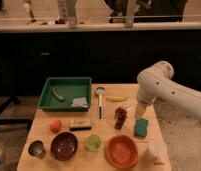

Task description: Wipe purple bowl with brush

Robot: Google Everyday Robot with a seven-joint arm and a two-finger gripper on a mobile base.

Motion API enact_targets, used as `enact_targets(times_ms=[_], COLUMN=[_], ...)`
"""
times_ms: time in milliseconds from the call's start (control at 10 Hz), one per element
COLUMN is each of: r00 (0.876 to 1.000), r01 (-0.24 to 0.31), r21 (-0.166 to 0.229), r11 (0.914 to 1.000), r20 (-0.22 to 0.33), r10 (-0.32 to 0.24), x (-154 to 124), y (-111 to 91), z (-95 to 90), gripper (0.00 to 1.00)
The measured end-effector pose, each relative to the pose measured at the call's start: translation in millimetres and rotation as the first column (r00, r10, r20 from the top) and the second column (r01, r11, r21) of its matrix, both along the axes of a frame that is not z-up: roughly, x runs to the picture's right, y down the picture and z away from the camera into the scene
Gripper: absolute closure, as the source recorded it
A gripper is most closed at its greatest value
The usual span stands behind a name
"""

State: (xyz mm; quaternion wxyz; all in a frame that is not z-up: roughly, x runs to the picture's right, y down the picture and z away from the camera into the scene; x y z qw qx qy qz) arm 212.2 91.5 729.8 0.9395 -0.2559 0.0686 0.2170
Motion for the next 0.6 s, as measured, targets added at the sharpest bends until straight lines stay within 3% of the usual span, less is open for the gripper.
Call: enact_targets(times_ms=[200, 600], r00=[0.996, 0.989], r01=[-0.090, -0.146], r21=[0.006, 0.018], r11=[0.9959, 0.9891], r20=[-0.019, -0.032], r10=[0.090, 0.147], x=[-5.4, -25.8], y=[4.6, 9.1], z=[21.7, 48.0], gripper=[0.20, 0.20])
